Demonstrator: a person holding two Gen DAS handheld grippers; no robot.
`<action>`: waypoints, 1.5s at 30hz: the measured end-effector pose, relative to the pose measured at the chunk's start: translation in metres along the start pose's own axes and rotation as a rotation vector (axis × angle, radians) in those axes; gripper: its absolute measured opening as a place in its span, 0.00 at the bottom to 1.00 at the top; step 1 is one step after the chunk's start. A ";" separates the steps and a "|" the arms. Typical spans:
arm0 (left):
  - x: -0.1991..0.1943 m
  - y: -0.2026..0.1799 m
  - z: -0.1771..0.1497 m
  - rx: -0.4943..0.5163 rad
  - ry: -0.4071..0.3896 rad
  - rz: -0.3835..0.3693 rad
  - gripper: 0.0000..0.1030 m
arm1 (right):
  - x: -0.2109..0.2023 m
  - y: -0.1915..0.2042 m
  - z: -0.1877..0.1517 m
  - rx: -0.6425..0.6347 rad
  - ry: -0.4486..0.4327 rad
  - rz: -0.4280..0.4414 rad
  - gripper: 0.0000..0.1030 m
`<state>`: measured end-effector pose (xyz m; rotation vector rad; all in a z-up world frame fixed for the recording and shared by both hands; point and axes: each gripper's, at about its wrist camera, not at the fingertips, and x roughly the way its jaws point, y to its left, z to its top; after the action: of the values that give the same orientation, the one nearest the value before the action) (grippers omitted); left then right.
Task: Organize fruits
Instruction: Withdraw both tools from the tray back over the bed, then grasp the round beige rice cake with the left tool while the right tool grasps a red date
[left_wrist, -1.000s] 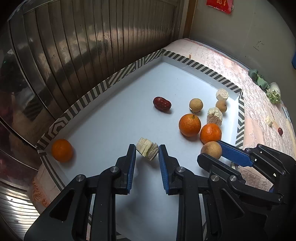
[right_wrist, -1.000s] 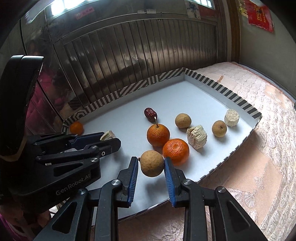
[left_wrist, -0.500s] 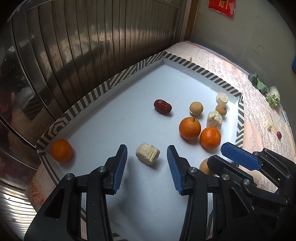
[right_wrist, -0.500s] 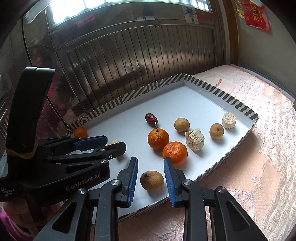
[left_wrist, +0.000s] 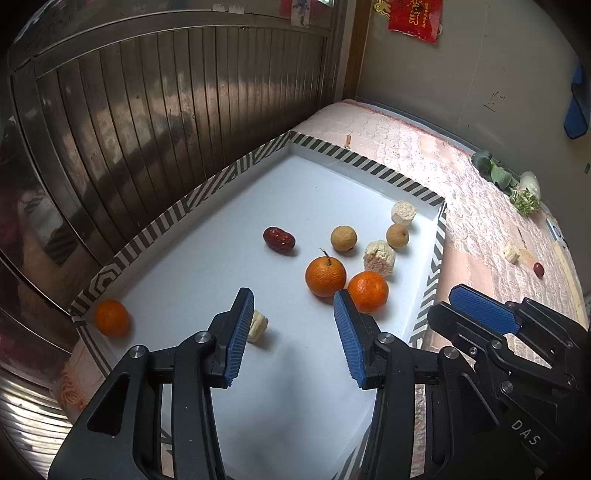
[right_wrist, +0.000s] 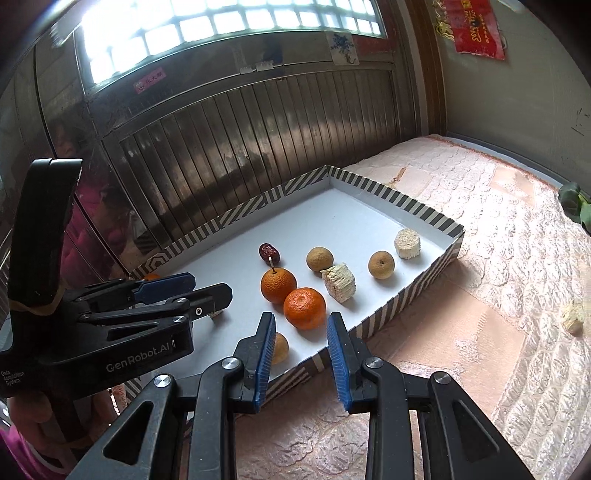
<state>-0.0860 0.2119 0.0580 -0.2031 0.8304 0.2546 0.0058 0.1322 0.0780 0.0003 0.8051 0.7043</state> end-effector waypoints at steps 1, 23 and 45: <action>-0.001 -0.006 0.002 0.009 -0.005 -0.005 0.44 | -0.003 -0.004 -0.001 0.005 -0.005 -0.013 0.27; 0.013 -0.151 0.013 0.216 -0.005 -0.160 0.44 | -0.077 -0.123 -0.032 0.180 -0.042 -0.251 0.27; 0.073 -0.257 0.029 0.343 0.175 -0.393 0.44 | -0.112 -0.247 -0.066 0.362 -0.025 -0.403 0.27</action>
<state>0.0585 -0.0141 0.0428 -0.0629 0.9735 -0.2782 0.0515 -0.1407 0.0416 0.1692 0.8673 0.1723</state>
